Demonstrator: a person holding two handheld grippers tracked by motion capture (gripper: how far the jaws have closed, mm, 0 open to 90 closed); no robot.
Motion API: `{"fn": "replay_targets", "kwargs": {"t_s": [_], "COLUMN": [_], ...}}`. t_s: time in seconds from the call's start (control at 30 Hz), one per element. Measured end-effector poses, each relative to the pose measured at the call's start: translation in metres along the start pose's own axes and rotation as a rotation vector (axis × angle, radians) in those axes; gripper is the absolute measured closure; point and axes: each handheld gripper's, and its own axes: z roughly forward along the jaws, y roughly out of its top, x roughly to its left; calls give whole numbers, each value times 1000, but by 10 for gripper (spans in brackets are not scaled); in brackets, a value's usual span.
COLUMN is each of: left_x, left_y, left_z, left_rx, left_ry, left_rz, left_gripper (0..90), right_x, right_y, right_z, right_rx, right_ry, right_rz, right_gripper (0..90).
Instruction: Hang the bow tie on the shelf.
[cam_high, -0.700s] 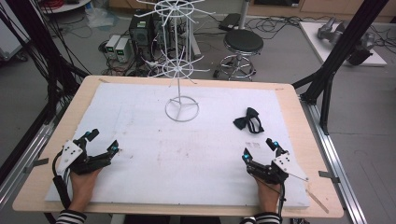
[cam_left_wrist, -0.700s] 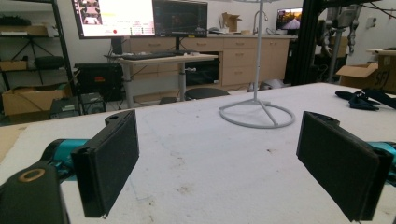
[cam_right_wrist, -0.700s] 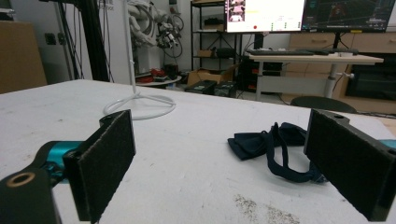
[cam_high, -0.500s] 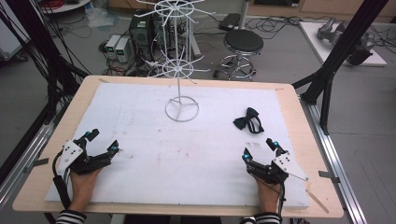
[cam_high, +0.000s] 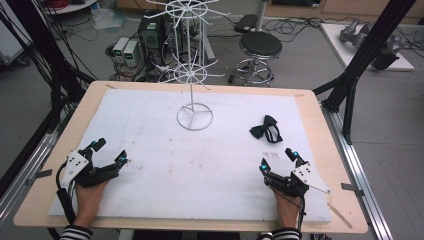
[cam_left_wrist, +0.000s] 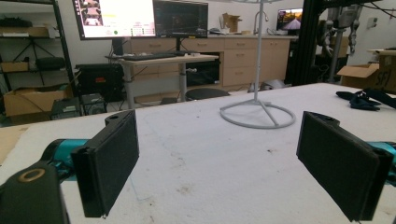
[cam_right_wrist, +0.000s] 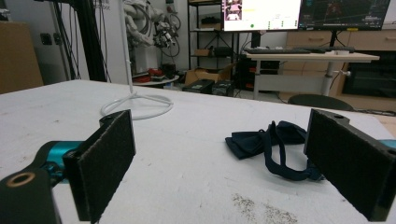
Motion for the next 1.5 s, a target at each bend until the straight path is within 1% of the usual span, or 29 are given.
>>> {"fn": "replay_targets", "kwargs": {"t_s": [0.03, 0.2, 0.33, 0.37, 0.4, 0.47, 0.57, 0.6, 0.7, 0.87, 0.9, 1.0, 1.03, 1.07, 1.23, 1.27, 1.33, 1.37, 1.4, 1.43, 1.47, 1.5], "left_x": [0, 0, 1, 0, 0, 0, 0, 0, 0, 0, 0, 0, 0, 0, 0, 0, 0, 0, 0, 0, 0, 0], "left_y": [0, 0, 0, 0, 0, 0, 0, 0, 0, 0, 0, 0, 0, 0, 0, 0, 0, 0, 0, 0, 0, 0], "left_z": [0, 0, 0, 0, 0, 0, 0, 0, 0, 0, 0, 0, 0, 0, 0, 0, 0, 0, 0, 0, 1, 1], "left_rx": [0, 1, 2, 1, 2, 0, 0, 0, 0, -3, -2, -2, -1, 0, 1, 0, 2, 2, 4, 5, 4, 5], "left_ry": [0, 2, 2, 1, 2, 2, 2, 2, 2, 4, 4, 6, 6, 6, 7, 7, 7, 7, 6, 6, 7, 7], "left_rz": [0, -5, -6, -8, -6, -7, -7, -6, -6, -1, -1, -6, -3, -2, -4, -6, -6, -7, -5, -5, -5, -5], "left_gripper": [134, 134, 134, 134, 134, 134, 134, 134, 134, 134, 134, 134, 134, 134, 134, 134, 134, 134, 134, 134, 134, 134], "right_x": [0, 0, 0, 0, 0, -1, -4, -5, -6, -11, -11, -15, -15, -15, -18, -18, -20, -20, -22, -22, -24, -24], "right_y": [0, 0, 1, 2, 2, 2, 4, 6, 8, 21, 21, 32, 32, 34, 47, 50, 55, 55, 58, 58, 62, 62], "right_z": [0, 1, 2, 4, 4, 5, 8, 9, 10, 14, 14, 20, 20, 21, 31, 33, 39, 39, 42, 42, 47, 47], "right_rx": [5, 12, 21, 36, 36, 51, 84, 91, 100, 122, 122, 155, 155, 156, 203, 210, 226, 226, 239, 239, 273, 273], "right_ry": [-9, -19, -26, -33, -33, -36, -46, -45, -41, -30, -30, -20, -20, -20, -9, -12, -6, -6, -5, -5, -2, -2], "right_rz": [7, 16, 10, 15, 15, 30, 20, 23, 23, 19, 19, 21, 21, 14, -10, -20, -20, -20, -31, -31, -33, -33], "right_gripper": [80, 81, 80, 81, 81, 81, 81, 81, 81, 81, 81, 81, 81, 81, 81, 81, 81, 81, 80, 80, 81, 81]}}
